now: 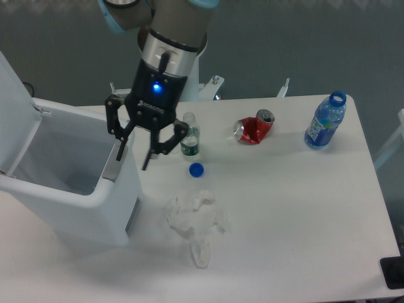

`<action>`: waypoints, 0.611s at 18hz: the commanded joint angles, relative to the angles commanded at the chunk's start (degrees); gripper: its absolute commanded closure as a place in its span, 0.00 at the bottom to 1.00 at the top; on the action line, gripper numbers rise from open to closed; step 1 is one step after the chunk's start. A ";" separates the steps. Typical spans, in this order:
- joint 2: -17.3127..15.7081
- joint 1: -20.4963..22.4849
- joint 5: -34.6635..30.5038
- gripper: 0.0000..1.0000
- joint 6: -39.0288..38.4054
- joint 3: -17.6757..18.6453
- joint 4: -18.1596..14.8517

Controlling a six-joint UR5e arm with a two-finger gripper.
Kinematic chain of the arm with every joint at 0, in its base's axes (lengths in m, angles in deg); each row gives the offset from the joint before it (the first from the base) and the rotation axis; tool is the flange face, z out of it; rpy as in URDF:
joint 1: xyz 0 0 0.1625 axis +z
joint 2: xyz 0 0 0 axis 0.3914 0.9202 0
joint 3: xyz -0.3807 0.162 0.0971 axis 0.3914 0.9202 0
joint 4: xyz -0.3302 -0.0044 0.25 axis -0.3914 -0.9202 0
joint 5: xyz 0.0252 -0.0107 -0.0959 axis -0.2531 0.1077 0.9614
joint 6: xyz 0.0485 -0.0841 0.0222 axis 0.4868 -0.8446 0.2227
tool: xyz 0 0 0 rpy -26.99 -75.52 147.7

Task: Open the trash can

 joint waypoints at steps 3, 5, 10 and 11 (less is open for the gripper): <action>0.35 0.19 -1.93 0.00 3.50 0.27 0.26; 2.45 0.19 -7.36 0.00 7.98 0.27 0.53; 7.64 1.41 -18.80 0.00 21.51 0.18 0.62; 8.95 2.20 -19.77 0.00 24.84 0.10 0.53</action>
